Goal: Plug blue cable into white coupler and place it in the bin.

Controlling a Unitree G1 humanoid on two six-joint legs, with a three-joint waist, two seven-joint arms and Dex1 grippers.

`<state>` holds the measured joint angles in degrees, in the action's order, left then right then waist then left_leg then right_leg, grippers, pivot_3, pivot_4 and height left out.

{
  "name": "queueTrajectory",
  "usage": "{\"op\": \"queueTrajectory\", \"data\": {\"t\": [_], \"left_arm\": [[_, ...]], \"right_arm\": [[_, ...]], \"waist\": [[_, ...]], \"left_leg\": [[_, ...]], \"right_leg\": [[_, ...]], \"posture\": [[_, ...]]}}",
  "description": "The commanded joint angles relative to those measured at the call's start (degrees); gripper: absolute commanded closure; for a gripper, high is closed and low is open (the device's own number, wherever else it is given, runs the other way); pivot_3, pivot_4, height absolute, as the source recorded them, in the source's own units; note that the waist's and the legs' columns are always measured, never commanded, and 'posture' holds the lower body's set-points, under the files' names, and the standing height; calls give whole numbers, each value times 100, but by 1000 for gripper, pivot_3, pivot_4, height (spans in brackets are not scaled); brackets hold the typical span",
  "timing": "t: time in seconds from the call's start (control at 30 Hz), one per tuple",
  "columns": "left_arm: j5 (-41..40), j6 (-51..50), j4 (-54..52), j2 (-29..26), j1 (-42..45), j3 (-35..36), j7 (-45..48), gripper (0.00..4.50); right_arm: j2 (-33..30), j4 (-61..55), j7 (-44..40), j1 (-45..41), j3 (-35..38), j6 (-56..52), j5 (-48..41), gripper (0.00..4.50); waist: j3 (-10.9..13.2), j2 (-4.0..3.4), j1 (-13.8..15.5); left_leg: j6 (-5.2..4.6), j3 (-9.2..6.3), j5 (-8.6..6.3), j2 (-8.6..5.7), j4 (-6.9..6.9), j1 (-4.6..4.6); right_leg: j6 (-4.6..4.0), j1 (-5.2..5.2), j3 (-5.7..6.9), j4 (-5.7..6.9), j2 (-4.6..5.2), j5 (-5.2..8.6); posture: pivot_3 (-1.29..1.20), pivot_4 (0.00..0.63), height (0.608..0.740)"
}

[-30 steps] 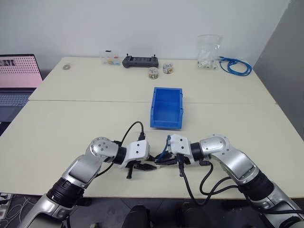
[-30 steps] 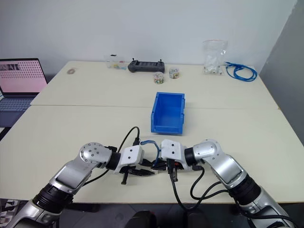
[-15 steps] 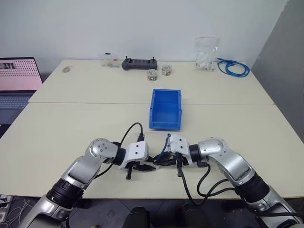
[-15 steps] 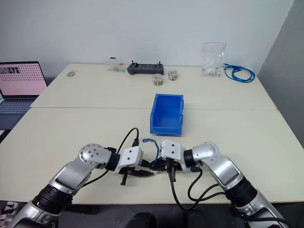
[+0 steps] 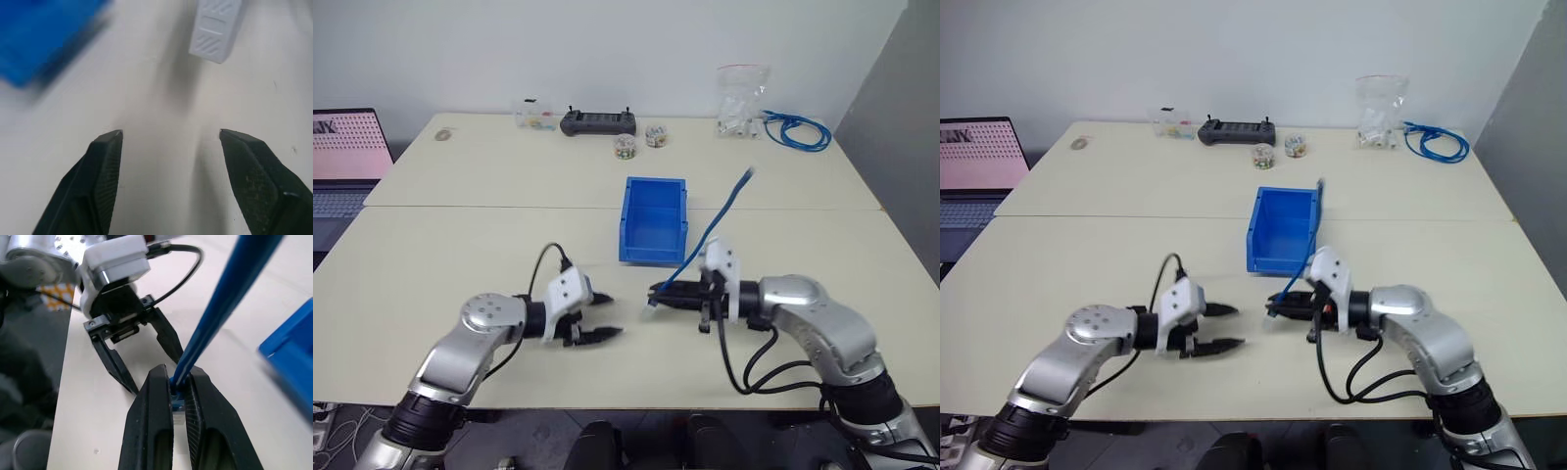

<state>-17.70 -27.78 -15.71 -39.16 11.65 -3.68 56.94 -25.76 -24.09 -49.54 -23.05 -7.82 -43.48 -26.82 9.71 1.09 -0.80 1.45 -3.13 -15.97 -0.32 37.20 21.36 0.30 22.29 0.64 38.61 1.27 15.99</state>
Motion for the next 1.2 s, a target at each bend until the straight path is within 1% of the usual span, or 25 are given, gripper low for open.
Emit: {"op": "queueTrajectory", "data": {"t": [0.03, 0.1, 0.2, 0.27, 0.33, 0.37, 0.43, 0.47, 0.5, 0.53, 0.57, 0.6, 0.63, 0.67, 0.77, 0.8, 0.83, 0.87, 0.9, 0.93, 1.0, 1.07, 1.13, 1.2], "left_arm": [[-328, -663, -555, 330, 498, 616, -946, 303], [-332, -826, -613, 456, 752, 677, -1222, 6], [-285, -944, -591, 600, 1097, 620, -1518, 0], [-194, -900, -525, 655, 1234, 509, -1619, 0], [-106, -801, -414, 691, 1306, 418, -1675, 0], [-59, -758, -351, 695, 1330, 379, -1691, 0], [24, -687, -234, 678, 1358, 359, -1744, 0], [43, -668, -168, 669, 1371, 389, -1776, 0], [28, -706, -90, 642, 1380, 486, -1816, 0], [15, -736, -46, 628, 1380, 551, -1847, 0], [7, -747, 2, 602, 1380, 632, -1888, 0], [29, -737, 93, 549, 1384, 743, -1950, 0], [48, -720, 155, 513, 1388, 811, -1992, 0], [46, -736, 218, 486, 1390, 880, -2034, 0], [92, -912, 408, 347, 1416, 1007, -2188, 0], [144, -878, 448, 288, 1402, 1026, -2221, 0], [175, -843, 458, 253, 1381, 1034, -2243, 0], [220, -873, 489, 206, 1343, 1077, -2312, 0], [246, -902, 510, 176, 1318, 1107, -2363, 0], [220, -878, 555, 137, 1237, 1221, -2368, 0], [52, -833, 655, 36, 1053, 1491, -2205, 0], [16, -786, 783, -109, 932, 1617, -2080, 0], [-66, -833, 892, -180, 925, 1684, -1994, 0], [-141, -852, 967, -196, 965, 1723, -1924, 0]], "right_arm": [[182, 218, 415, -818, 793, -208, -519, 4446], [366, 768, 599, -1324, 922, -137, -512, 4446], [643, 2015, 753, -2206, 874, 224, -219, 4446], [789, 3121, 759, -2835, 747, 573, 92, 4446], [891, 4464, 741, -3488, 565, 964, 499, 4446], [891, 5149, 732, -3800, 442, 1166, 747, 3886], [795, 6156, 519, -4263, 251, 1439, 1106, 3562], [716, 6482, 382, -4420, 202, 1549, 1227, 3306], [541, 6534, 170, -4464, 174, 1548, 1281, 3024], [420, 6567, 15, -4488, 163, 1562, 1316, 2869], [260, 6409, -128, -4428, 183, 1493, 1311, 2647], [40, 6010, -252, -4254, 274, 1260, 1202, 2343], [-97, 5736, -323, -4132, 343, 1098, 1123, 2154], [-232, 5431, -371, -3976, 405, 937, 1042, 1850], [-625, 4455, -325, -3318, 693, 442, 811, 1162], [-761, 4105, -268, -3047, 850, 259, 713, 871], [-846, 3864, -220, -2864, 957, 131, 641, 695], [-1014, 3505, -220, -2512, 1089, 73, 590, 419], [-1128, 3255, -219, -2270, 1170, 38, 556, 205], [-1214, 2824, -239, -1856, 1386, -55, 377, 20], [-1260, 1873, -300, -1026, 1759, -277, -74, 20], [-1189, 1137, -218, -473, 1958, -506, -449, 20], [-1107, 817, -43, -267, 2035, -635, -637, 20], [-1090, 742, 63, -224, 2021, -649, -680, 20]], "waist": [[22, 5, 2], [43, 19, -1], [44, 20, -46], [48, 20, -88], [49, 19, -107], [49, 19, -106], [50, 19, -101], [49, 19, -100], [49, 20, -88], [49, 20, -67], [50, 19, -48], [51, 18, -40], [53, 17, -23], [53, 17, -16], [53, 17, -2], [53, 17, 6], [54, 18, 19], [54, 18, 24], [56, 19, 37], [56, 19, 49], [56, 19, 62], [59, 14, 30], [65, 11, -19], [68, 11, -48]], "left_leg": [[0, 1, 0, -1, 2, 0], [3, 3, 2, -2, 8, 0], [6, 6, 5, -2, 4, -5], [7, 12, 5, -3, 2, -5], [7, 17, 5, -3, -1, -5], [7, 23, 5, -2, -3, -6], [7, 26, 5, -2, -8, -2], [8, 26, 6, -2, -11, 6], [8, 27, 6, -1, -10, 23], [9, 26, 6, -1, -6, 48], [12, 27, 8, -2, -1, 75], [20, 24, 13, -2, 17, 115], [35, 25, 22, 3, 49, 154], [37, 25, 23, 5, 75, 178], [34, 36, 21, -3, 77, 183], [19, 36, 12, -3, 76, 183], [12, 35, 8, -3, 76, 181], [11, 35, 7, -4, 76, 178], [11, 35, 7, -4, 75, 175], [11, 32, 7, -4, 74, 171], [10, 27, 7, -3, 72, 160], [10, 22, 7, 6, 71, 147], [10, 23, 7, 8, 73, 141], [10, 25, 9, 8, 75, 137]], "right_leg": [[1, 0, -1, 0, 0, 0], [2, -1, -1, 1, 0, -2], [-10, -1, -4, 4, -3, -10], [-25, 3, -8, 11, -2, -19], [-27, 6, -10, 14, -2, -20], [-29, 9, -15, 16, -2, -20], [-30, 16, -16, 15, -2, -20], [-32, 25, -15, 13, -1, -19], [-33, 41, -16, 12, -1, -19], [-33, 66, -15, 15, 1, -20], [-34, 90, -15, 17, 3, -20], [-34, 114, -7, 19, 7, -20], [-34, 136, 1, 22, 7, -20], [-33, 149, 2, 27, 7, -20], [-30, 147, -7, 11, 17, -21], [-28, 145, -5, 8, 17, -22], [-28, 144, -5, 11, 18, -22], [-28, 144, -4, 17, 18, -23], [-28, 144, -4, 23, 18, -23], [-28, 144, -2, 31, 17, -23], [-28, 138, 1, 38, 15, -23], [-28, 125, 4, 40, 6, -23], [-32, 124, 2, 46, 2, -25], [-31, 123, 0, 46, 0, -34]], "posture": [[0, 150, 740], [0, 150, 740], [0, 150, 740], [0, 150, 740], [0, 150, 740], [0, 150, 740], [0, 150, 740], [0, 150, 740], [0, 150, 740], [0, 150, 740], [0, 150, 740], [0, 150, 740], [0, 150, 740], [0, 150, 740], [0, 150, 740], [0, 150, 740], [0, 150, 740], [0, 150, 740], [0, 150, 740], [0, 150, 740], [0, 150, 740], [0, 150, 740], [0, 150, 740], [0, 150, 740]]}}
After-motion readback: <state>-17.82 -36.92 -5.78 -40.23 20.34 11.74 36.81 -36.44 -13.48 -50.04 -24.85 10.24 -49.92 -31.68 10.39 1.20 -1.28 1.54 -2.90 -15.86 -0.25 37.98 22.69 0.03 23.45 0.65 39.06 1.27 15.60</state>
